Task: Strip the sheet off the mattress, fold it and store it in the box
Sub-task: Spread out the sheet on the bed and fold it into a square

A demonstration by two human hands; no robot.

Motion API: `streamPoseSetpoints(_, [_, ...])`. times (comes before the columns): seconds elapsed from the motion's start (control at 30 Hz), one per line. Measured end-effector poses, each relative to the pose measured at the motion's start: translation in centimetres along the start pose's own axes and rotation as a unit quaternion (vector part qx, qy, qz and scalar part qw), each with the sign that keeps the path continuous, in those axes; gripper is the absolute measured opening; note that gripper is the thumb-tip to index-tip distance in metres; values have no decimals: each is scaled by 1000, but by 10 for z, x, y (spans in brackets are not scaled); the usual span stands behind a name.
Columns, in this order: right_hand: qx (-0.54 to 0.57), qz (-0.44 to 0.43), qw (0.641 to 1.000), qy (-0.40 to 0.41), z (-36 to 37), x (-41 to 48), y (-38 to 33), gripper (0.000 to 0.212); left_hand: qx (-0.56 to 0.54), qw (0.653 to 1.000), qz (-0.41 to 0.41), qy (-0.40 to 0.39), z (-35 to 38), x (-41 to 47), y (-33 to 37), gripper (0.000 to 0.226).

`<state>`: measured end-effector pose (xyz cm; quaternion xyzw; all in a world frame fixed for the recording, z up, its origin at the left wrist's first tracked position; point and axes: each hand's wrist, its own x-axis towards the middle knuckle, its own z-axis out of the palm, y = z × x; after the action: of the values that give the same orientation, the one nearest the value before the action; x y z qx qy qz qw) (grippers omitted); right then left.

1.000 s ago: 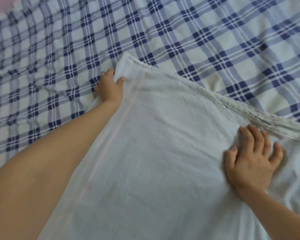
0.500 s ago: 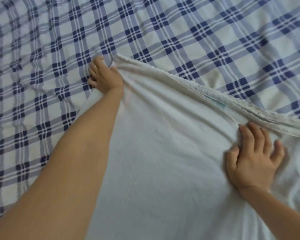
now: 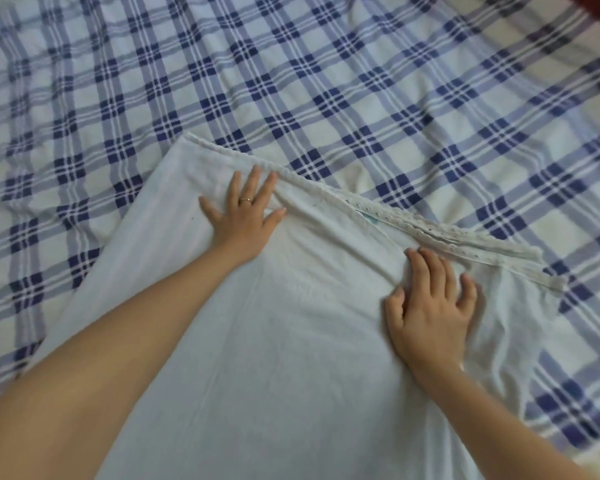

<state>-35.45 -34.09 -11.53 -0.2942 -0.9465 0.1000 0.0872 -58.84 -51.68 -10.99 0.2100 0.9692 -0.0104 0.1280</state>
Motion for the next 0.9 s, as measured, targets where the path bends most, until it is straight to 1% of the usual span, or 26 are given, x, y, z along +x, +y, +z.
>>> streamPoseSetpoints(0.07, [18,-1,1000,1,-2,4,-1,57,-8,999,-20,-46,-7,4,3,61])
streamPoseSetpoints(0.13, [51,19,999,1,-14,7,16,51,-30,994,-49,-93,-14,6,16,60])
streamPoseSetpoints(0.17, [67,33,997,4,-19,13,25,48,-42,992,-64,-104,-19,6,20,60])
streamPoseSetpoints(0.2, [68,49,996,17,-22,19,34,43,-59,991,-69,-96,-25,5,22,59])
streamPoseSetpoints(0.23, [50,60,996,36,-30,21,54,37,-87,993,-51,-62,-24,-2,33,58])
streamPoseSetpoints(0.27, [34,63,996,47,-37,25,71,33,-116,993,-9,1,-21,-8,41,58])
streamPoseSetpoints(0.3, [29,56,997,47,-42,31,82,31,-135,988,51,61,-19,-15,46,60])
streamPoseSetpoints(0.33, [23,42,998,34,-48,34,93,31,-147,976,120,103,-14,-24,55,60])
streamPoseSetpoints(0.37, [8,23,999,21,-51,37,100,33,-146,965,178,122,-11,-28,60,58])
streamPoseSetpoints(0.4, [-6,9,1000,3,-54,39,105,35,-139,958,214,129,-8,-31,63,55])
streamPoseSetpoints(0.47, [12,3,1000,-8,-58,38,116,36,-114,953,252,122,-8,-28,73,49])
streamPoseSetpoints(0.53, [42,-41,998,16,-54,36,123,26,-69,953,272,114,-17,-21,77,47])
streamPoseSetpoints(0.6, [45,-112,991,59,-53,35,124,20,-56,957,277,60,-28,-16,79,52])
streamPoseSetpoints(0.63, [48,-145,986,64,-54,37,125,17,-50,958,282,28,-35,-15,82,55])
streamPoseSetpoints(0.67, [59,-168,982,58,-56,42,126,15,-33,956,290,10,-40,-14,85,54])
streamPoseSetpoints(0.7, [74,-176,981,40,-59,46,127,13,-4,953,302,6,-44,-13,88,49])
streamPoseSetpoints(0.77, [103,-155,983,-6,-66,54,131,12,40,949,312,27,-50,-12,96,32])
streamPoseSetpoints(0.83, [130,-128,982,-46,-67,60,137,15,64,942,323,73,-54,-11,97,24])
streamPoseSetpoints(0.9, [153,-123,979,-55,-65,64,140,17,76,930,344,104,-54,-11,92,14])
